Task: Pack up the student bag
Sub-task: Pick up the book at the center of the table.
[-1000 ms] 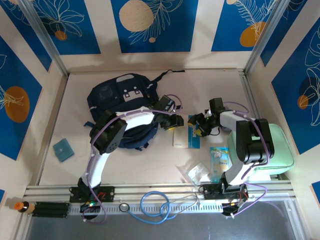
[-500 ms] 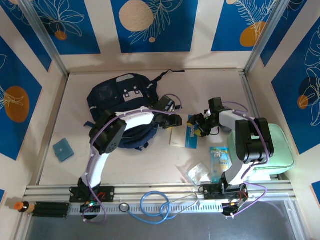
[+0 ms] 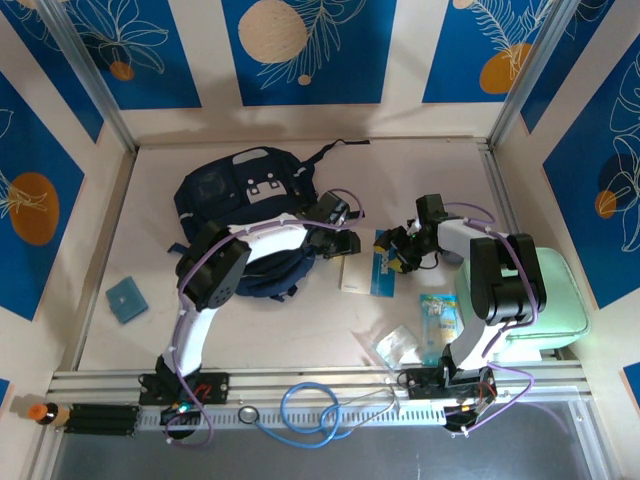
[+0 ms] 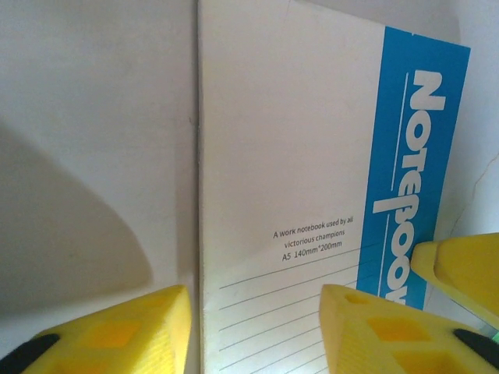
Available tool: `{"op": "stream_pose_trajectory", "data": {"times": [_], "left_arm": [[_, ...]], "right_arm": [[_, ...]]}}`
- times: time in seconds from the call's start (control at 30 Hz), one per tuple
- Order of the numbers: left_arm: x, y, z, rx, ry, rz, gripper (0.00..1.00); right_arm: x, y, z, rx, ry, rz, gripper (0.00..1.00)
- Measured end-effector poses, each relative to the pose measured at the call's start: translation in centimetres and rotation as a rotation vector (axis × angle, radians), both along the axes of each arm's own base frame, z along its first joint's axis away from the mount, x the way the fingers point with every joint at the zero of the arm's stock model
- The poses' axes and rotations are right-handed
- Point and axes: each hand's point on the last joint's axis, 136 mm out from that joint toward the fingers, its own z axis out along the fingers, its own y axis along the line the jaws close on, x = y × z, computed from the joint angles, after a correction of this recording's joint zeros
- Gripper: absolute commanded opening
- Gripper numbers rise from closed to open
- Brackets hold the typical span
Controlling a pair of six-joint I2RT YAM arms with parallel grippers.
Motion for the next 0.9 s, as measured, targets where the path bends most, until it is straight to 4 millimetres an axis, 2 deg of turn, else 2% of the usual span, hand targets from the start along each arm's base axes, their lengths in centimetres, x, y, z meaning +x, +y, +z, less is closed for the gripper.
{"op": "stream_pose_trajectory", "data": {"times": [0.17,0.4,0.73,0.9], "left_arm": [[-0.22,-0.27,0.00,-0.013,0.013,-0.011,0.41],[-0.39,-0.07,-0.24,0.000,0.024,-0.011,0.46],[-0.34,-0.28,-0.01,-0.003,0.023,-0.020,0.42],[-0.47,-0.46,-0.50,-0.003,0.041,-0.027,0.45]], "right_arm": [[-0.02,0.00,-0.05,-0.004,0.000,0.001,0.62],[-0.02,0.01,-0.06,-0.006,0.000,0.001,0.61],[-0.03,0.26,-0.04,-0.006,-0.005,0.009,0.61],[-0.03,0.32,-0.03,-0.006,-0.006,0.010,0.61]]}}
